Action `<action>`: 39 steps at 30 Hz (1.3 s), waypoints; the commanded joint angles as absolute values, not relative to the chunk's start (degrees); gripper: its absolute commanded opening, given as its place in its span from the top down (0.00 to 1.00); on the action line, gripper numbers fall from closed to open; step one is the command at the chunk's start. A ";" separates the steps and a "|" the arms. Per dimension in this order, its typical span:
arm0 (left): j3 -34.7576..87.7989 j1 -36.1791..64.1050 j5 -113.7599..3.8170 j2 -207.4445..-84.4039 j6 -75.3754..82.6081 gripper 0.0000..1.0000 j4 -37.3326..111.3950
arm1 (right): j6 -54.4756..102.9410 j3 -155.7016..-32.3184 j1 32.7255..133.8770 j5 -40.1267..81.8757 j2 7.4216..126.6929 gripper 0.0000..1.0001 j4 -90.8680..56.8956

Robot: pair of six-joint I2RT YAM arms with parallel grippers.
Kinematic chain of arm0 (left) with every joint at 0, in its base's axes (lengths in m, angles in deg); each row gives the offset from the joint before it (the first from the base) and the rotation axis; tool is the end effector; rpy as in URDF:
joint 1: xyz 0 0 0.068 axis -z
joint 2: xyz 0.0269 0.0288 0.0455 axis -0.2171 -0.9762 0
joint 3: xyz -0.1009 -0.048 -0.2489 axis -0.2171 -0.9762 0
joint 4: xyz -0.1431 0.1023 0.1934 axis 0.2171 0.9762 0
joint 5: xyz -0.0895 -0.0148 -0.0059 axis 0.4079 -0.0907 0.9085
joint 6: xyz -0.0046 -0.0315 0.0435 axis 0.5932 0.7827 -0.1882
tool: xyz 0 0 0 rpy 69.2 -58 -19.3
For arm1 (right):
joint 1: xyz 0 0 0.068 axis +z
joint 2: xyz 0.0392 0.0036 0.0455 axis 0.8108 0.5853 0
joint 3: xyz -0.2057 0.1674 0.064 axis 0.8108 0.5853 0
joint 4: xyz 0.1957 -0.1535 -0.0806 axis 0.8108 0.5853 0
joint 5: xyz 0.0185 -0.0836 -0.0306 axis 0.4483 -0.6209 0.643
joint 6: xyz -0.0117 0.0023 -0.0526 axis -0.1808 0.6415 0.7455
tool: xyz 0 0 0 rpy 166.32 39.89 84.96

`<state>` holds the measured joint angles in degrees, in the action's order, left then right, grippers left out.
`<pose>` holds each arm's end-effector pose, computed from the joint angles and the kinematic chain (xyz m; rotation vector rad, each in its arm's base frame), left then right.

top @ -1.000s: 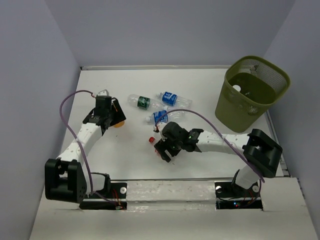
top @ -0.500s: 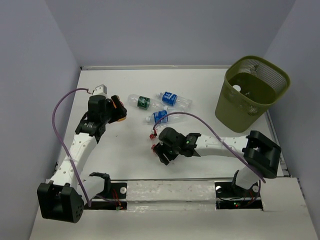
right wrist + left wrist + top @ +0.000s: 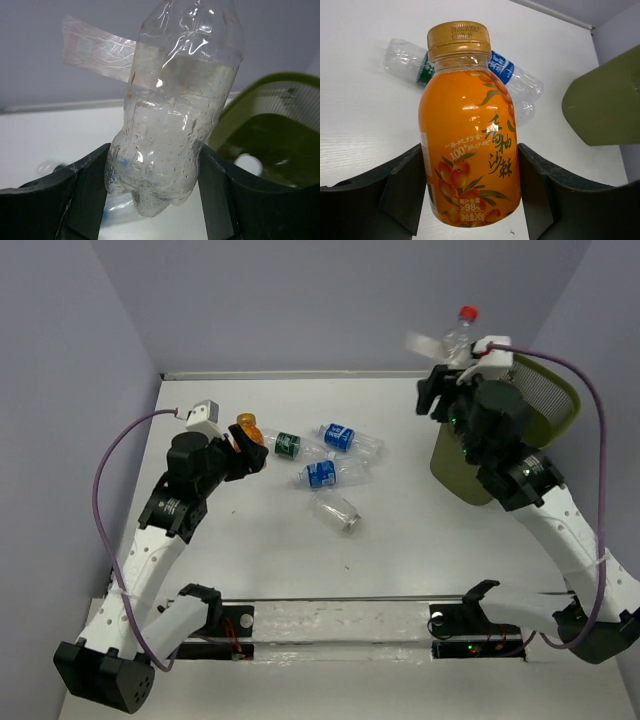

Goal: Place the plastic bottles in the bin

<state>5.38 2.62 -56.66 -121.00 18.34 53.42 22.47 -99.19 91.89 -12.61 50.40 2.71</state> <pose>0.1945 -0.0568 0.3536 -0.0967 1.8500 -0.6136 0.1914 0.1284 0.4712 -0.0708 1.6364 0.2502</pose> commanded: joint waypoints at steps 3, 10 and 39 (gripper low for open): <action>11.56 11.45 -57.77 -122.28 20.69 0.43 50.04 | 25.17 -103.54 70.20 -18.34 53.91 0.79 2.46; 24.19 19.97 -59.45 -131.94 20.60 0.43 49.33 | 18.92 -99.59 57.43 -11.01 55.23 0.20 2.81; 93.31 44.06 -65.61 -194.52 19.81 0.42 26.76 | 1.78 -92.03 57.43 29.23 15.42 0.04 -1.32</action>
<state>90.92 43.49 -67.57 -192.73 17.88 41.35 3.39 -91.17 57.53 24.33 14.84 -0.92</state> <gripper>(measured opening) 0.740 0.963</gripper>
